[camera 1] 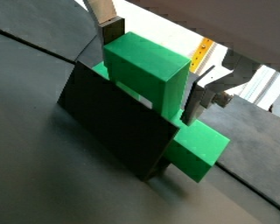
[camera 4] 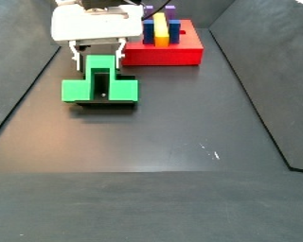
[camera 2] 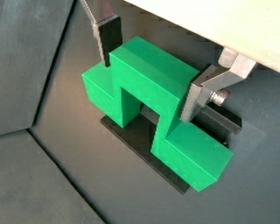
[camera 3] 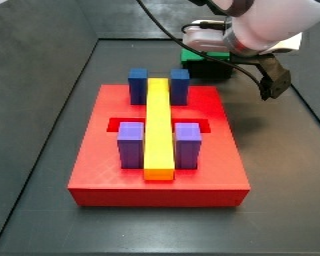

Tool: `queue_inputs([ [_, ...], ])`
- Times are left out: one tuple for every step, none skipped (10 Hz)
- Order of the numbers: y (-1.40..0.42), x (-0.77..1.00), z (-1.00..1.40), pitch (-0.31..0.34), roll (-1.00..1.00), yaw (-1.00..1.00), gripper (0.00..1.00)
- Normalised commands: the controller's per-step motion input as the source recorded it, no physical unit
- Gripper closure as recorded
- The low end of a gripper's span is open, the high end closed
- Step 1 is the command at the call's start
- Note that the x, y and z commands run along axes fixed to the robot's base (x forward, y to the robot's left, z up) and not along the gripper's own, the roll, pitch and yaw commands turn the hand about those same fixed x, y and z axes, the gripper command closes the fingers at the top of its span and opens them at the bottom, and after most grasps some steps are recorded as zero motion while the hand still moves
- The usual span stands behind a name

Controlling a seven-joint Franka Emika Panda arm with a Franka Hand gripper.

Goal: Pick up the green object. Move up. Place the green object on the fixture. Regrasp the green object. Move to above the board. Insert the green object.
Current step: Regrasp the green object.

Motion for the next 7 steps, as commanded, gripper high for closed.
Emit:
queue_inputs([
  [0.01, -0.08, -0.05, 0.074, -0.04, 0.0, 0.0],
  [0.0, -0.06, -0.05, 0.071, 0.0, 0.0, 0.0],
  [0.0, -0.01, -0.06, 0.06, 0.0, 0.0, 0.0],
  [0.05, 0.0, -0.03, 0.029, 0.0, 0.0, 0.0],
  [0.14, 0.02, 0.0, 0.029, 0.0, 0.0, 0.0],
  [0.07, 0.0, 0.02, 0.037, -0.05, 0.0, 0.0],
  [0.05, 0.0, 0.02, 0.037, -0.04, 0.0, 0.0],
])
